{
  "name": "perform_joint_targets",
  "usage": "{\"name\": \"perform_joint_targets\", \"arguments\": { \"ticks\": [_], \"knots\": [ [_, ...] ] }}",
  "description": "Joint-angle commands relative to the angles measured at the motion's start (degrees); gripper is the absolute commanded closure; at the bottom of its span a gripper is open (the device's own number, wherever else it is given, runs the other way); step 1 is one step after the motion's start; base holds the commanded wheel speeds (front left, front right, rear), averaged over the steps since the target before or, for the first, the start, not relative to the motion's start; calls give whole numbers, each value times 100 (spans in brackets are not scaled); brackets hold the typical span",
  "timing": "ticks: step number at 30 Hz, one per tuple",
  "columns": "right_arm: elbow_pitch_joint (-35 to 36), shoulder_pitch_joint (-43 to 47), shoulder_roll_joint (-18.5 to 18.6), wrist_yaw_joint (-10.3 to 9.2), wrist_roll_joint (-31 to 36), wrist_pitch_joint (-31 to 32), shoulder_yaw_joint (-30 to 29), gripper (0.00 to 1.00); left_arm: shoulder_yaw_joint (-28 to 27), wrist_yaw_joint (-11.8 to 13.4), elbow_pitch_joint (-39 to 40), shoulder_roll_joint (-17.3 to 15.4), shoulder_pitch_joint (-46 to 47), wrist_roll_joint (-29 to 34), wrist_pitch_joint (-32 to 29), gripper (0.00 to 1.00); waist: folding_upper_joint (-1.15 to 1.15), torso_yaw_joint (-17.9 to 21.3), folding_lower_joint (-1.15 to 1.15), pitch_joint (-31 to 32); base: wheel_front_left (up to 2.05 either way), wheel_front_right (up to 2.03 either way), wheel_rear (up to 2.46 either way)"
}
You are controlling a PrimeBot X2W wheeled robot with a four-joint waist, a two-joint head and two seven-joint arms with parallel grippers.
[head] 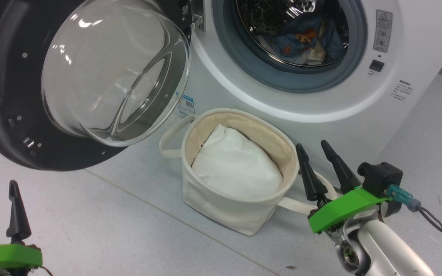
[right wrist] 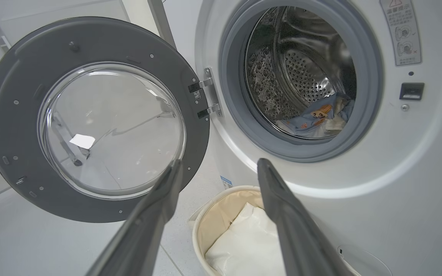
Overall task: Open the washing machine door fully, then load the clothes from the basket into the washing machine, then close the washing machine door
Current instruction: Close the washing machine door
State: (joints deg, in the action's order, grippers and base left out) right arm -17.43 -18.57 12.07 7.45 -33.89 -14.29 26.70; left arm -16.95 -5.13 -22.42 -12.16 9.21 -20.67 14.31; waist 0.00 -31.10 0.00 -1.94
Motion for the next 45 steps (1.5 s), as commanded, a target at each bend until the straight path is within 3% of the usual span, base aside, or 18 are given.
{"name": "perform_joint_targets", "arguments": {
  "ticks": [1,5,6,7,8,14,22,30,36,45],
  "knots": [
    [169,-164,4,3,-21,-71,35,0,-204,-24,199,-138,107,73,69,0,0,5,0,8,0,0,0],
    [185,-121,-12,3,-11,-71,4,0,-189,-52,148,-150,127,81,69,0,0,15,0,23,0,0,0],
    [189,-110,-14,3,-8,-71,-2,0,-191,-61,147,-159,148,70,69,31,0,16,0,25,0,0,0],
    [195,-100,-14,3,-6,-71,-8,0,-193,-71,154,-173,173,59,69,89,0,17,0,28,0,0,0],
    [200,-89,-13,3,-2,-71,-16,0,-198,-81,172,-188,204,40,69,100,0,18,0,30,0,0,0],
    [263,63,22,3,30,-71,-125,0,-82,-183,486,-498,458,-90,56,100,0,57,0,103,0,0,0],
    [409,496,85,3,133,-71,-453,0,-336,-223,448,-1054,1463,-1149,-622,100,0,155,0,245,0,0,0],
    [612,952,112,3,277,-71,-807,0,-897,-44,-920,-1252,2623,-2242,-1424,100,0,272,0,383,0,0,0],
    [754,1260,171,3,408,-71,-998,0,-1660,163,-2216,-1380,3428,-3317,-1974,100,0,491,0,369,0,0,0],
    [810,1175,328,3,464,-71,-918,0,-2130,308,-3525,-1770,4015,-3923,-2412,100,0,931,0,284,0,0,0]
  ]
}}
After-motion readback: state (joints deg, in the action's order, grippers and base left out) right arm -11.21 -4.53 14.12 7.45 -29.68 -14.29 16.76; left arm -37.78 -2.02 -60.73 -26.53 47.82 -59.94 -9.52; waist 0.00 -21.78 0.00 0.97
